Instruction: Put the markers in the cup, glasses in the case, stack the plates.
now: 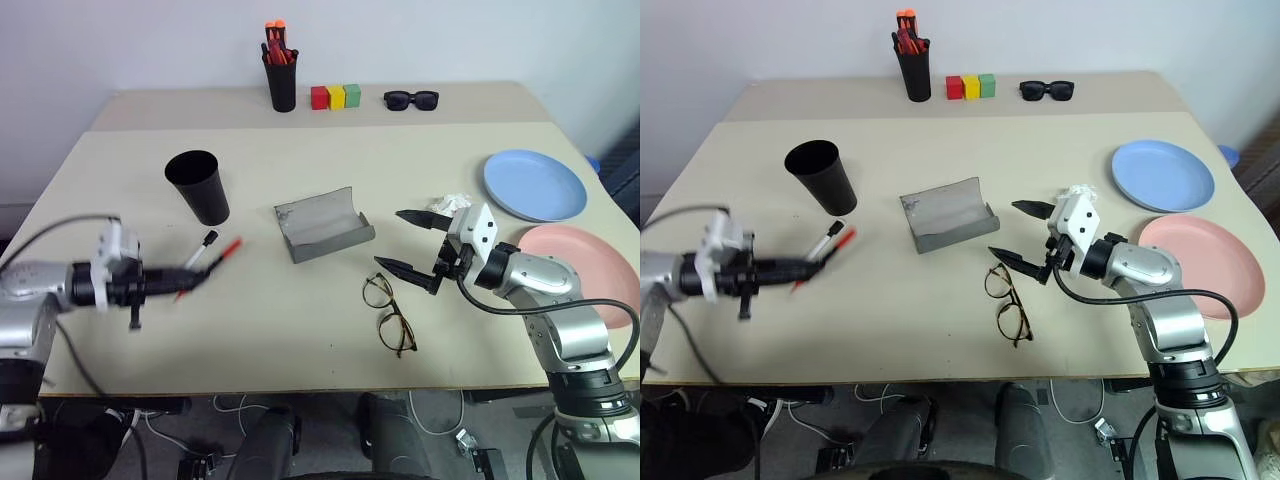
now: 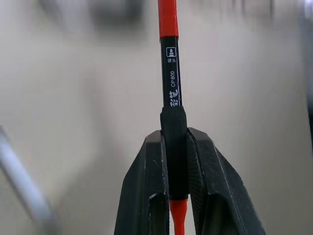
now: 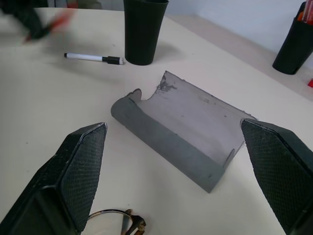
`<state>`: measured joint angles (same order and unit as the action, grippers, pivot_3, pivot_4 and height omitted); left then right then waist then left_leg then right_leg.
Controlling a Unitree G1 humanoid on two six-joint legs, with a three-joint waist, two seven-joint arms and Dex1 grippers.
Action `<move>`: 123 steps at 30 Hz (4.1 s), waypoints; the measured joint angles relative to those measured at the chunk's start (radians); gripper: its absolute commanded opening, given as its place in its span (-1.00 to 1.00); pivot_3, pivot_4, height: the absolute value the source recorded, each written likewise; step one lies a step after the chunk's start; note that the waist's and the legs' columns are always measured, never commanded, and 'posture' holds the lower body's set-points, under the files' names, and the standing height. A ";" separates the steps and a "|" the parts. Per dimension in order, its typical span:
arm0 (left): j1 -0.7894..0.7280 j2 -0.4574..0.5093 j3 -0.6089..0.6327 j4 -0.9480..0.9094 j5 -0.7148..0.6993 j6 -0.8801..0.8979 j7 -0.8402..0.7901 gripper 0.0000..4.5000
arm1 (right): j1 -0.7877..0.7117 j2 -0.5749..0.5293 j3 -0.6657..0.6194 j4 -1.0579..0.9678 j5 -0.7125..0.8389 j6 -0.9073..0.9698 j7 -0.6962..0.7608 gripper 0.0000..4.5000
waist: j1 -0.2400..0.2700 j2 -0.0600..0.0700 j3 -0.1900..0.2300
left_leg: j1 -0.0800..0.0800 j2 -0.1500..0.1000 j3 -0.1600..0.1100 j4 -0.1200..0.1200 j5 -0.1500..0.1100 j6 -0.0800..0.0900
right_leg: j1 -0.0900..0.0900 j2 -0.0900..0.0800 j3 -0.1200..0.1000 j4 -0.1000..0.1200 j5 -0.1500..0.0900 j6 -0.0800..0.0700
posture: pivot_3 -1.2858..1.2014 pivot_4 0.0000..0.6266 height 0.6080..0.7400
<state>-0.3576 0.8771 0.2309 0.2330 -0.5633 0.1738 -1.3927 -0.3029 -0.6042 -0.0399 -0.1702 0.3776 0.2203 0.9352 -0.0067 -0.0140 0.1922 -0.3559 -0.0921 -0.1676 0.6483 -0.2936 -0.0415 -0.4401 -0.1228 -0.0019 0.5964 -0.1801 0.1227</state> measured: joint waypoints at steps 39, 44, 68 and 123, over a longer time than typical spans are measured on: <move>-0.445 -0.424 0.117 0.628 0.197 -0.555 0.654 0.28 | -0.034 0.054 -0.014 -0.080 0.165 0.112 -0.025 1.00 | -0.004 0.000 -0.001 | 0.000 0.000 0.001 0.002 0.000 -0.004 | 0.000 0.003 0.001 -0.002 0.003 -0.001 | 0.03 -0.52 1.00; -0.444 -0.430 0.116 0.612 0.179 -0.535 0.624 0.98 | -0.035 0.054 -0.012 -0.073 0.153 0.099 -0.024 1.00 | -0.005 0.000 -0.001 | 0.000 0.000 0.001 0.002 0.000 -0.004 | 0.000 0.003 0.001 -0.002 0.003 -0.001 | 0.03 -0.52 1.00; 0.105 -0.164 0.098 -0.417 0.082 0.431 0.879 0.98 | -0.058 0.064 0.001 -0.018 0.139 0.076 0.016 1.00 | -0.004 0.001 0.000 | 0.001 0.001 0.001 0.001 0.000 -0.005 | 0.000 0.005 0.003 -0.001 0.003 -0.002 | 0.03 -0.52 1.00; -0.357 -0.397 0.023 -0.187 0.113 0.164 0.757 -0.97 | -0.074 0.048 -0.015 -0.002 0.213 0.125 0.057 1.00 | -0.003 0.000 -0.001 | 0.000 0.001 0.002 0.002 0.001 -0.006 | 0.000 0.004 0.003 -0.001 0.004 -0.003 | 0.03 -0.52 1.00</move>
<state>-0.7147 0.4799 0.2536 0.0461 -0.4506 0.3378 -0.6354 -0.3766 -0.5561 -0.0547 -0.1718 0.5911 0.3455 0.9922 -0.0100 -0.0138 0.1916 -0.3556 -0.0909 -0.1653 0.6500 -0.2930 -0.0479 -0.4404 -0.1186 0.0008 0.5949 -0.1760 0.1200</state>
